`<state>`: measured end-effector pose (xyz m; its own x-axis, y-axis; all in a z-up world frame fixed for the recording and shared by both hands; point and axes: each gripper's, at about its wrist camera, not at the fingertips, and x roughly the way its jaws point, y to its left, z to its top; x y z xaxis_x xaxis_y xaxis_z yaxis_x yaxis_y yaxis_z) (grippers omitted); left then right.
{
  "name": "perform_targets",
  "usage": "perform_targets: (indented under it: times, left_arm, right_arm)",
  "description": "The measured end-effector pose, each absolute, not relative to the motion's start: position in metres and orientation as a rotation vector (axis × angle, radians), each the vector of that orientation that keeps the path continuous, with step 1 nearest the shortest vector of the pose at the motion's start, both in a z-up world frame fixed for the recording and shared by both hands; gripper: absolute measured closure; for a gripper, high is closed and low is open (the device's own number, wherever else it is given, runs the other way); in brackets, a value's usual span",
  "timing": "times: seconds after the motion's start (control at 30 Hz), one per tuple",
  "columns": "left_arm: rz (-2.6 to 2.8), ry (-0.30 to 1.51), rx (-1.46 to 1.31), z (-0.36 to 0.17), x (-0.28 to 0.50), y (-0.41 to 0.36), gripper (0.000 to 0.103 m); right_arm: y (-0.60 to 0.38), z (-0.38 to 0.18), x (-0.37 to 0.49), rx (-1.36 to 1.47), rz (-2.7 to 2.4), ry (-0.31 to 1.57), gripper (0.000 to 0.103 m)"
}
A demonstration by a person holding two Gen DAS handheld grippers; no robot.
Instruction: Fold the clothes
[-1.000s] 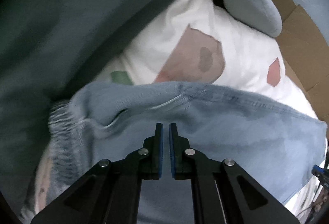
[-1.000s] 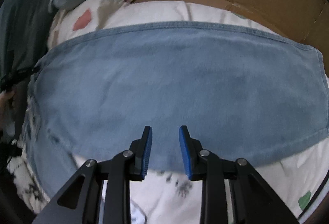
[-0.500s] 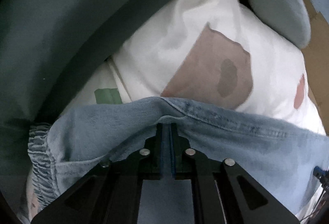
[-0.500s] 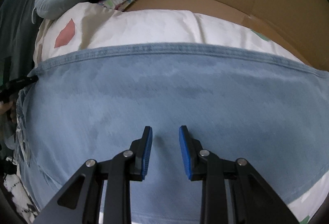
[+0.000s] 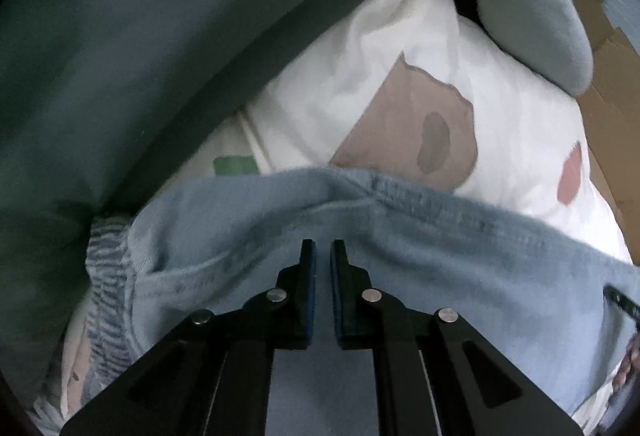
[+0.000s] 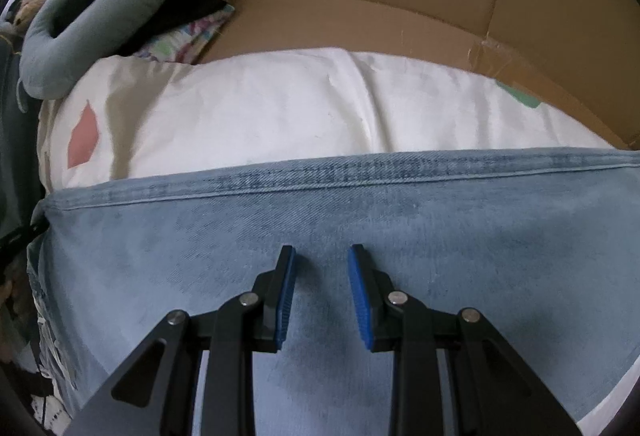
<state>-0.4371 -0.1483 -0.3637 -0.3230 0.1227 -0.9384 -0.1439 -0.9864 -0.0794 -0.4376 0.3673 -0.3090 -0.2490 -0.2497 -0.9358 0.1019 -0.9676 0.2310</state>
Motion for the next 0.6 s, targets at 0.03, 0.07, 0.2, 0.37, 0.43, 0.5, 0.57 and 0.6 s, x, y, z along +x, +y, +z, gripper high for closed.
perform_targets:
  times: [0.03, 0.07, 0.2, 0.37, 0.43, 0.5, 0.57, 0.6]
  left_arm:
    - [2.426, 0.026, -1.715, -0.362, -0.433, -0.149, 0.095]
    - [2.422, 0.024, -1.708, -0.360, -0.430, -0.149, 0.095]
    - [2.397, 0.062, -1.632, -0.353, -0.416, -0.131, 0.095]
    - [2.319, 0.068, -1.581, -0.360, -0.400, -0.091, 0.095]
    - [2.298, 0.089, -1.559, -0.363, -0.395, -0.073, 0.095]
    - [2.290, 0.157, -1.529, -0.365, -0.392, -0.053, 0.095]
    - [2.277, 0.200, -1.516, -0.367, -0.392, -0.041, 0.095]
    - [2.270, 0.222, -1.510, -0.368, -0.392, -0.034, 0.095]
  right_arm:
    - [0.367, -0.310, -0.440, 1.766, -2.320, -0.177, 0.078]
    - [0.366, -0.311, -0.442, 1.763, -2.326, -0.174, 0.078]
    - [0.367, -0.313, -0.452, 1.790, -2.366, -0.212, 0.081]
    - [0.364, -0.313, -0.461, 1.824, -2.390, -0.226, 0.081]
    - [0.363, -0.313, -0.464, 1.825, -2.392, -0.217, 0.081]
    - [0.361, -0.314, -0.466, 1.814, -2.401, -0.191, 0.081]
    - [0.363, -0.314, -0.467, 1.808, -2.410, -0.229, 0.081]
    - [0.365, -0.315, -0.467, 1.806, -2.412, -0.255, 0.081]
